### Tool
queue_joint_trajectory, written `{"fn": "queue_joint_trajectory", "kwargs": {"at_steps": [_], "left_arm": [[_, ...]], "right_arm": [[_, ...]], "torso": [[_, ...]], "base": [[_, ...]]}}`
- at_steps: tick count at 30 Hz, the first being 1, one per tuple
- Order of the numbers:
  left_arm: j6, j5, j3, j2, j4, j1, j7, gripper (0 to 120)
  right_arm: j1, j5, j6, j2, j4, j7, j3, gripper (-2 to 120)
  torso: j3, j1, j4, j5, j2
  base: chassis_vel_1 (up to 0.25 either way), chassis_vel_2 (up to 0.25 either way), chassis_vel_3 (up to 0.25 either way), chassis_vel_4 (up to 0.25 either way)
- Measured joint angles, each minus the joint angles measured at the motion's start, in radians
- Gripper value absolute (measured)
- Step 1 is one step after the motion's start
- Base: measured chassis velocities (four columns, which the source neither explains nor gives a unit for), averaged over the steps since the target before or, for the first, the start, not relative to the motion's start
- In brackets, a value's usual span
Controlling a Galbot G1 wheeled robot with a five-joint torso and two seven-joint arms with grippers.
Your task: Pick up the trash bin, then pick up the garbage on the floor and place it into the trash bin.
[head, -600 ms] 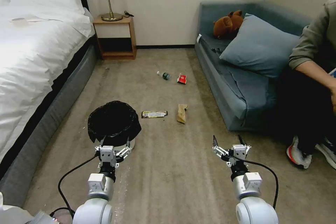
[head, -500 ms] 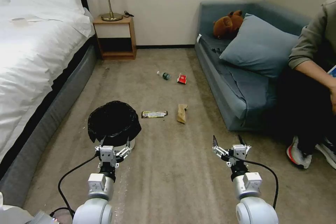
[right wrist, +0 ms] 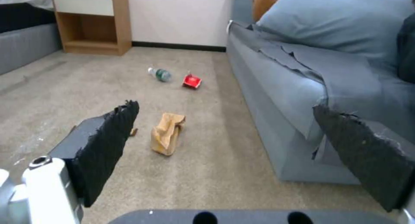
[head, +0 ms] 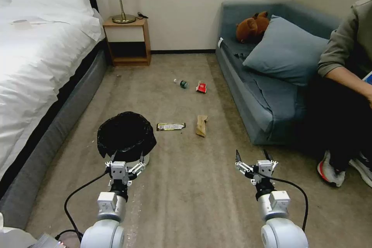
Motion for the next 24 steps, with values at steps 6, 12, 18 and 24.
{"fn": "queue_joint_trajectory", "kwargs": {"at_steps": [6, 12, 18, 24], "left_arm": [[0.000, 0.000, 0.000, 0.000, 0.000, 0.000, 0.000, 97], [0.000, 0.000, 0.000, 0.000, 0.000, 0.000, 0.000, 97], [0.000, 0.000, 0.000, 0.000, 0.000, 0.000, 0.000, 97], [0.000, 0.000, 0.000, 0.000, 0.000, 0.000, 0.000, 97]], "right_arm": [[0.000, 0.000, 0.000, 0.000, 0.000, 0.000, 0.000, 100], [0.000, 0.000, 0.000, 0.000, 0.000, 0.000, 0.000, 100], [0.000, 0.000, 0.000, 0.000, 0.000, 0.000, 0.000, 100], [0.000, 0.000, 0.000, 0.000, 0.000, 0.000, 0.000, 100]], "torso": [[0.000, 0.000, 0.0000, 0.0000, 0.000], [0.000, 0.000, 0.0000, 0.0000, 0.000], [0.000, 0.000, 0.0000, 0.0000, 0.000], [0.000, 0.000, 0.0000, 0.0000, 0.000]], "base": [[0.000, 0.000, 0.000, 0.000], [0.000, 0.000, 0.000, 0.000], [0.000, 0.000, 0.000, 0.000], [0.000, 0.000, 0.000, 0.000]]}}
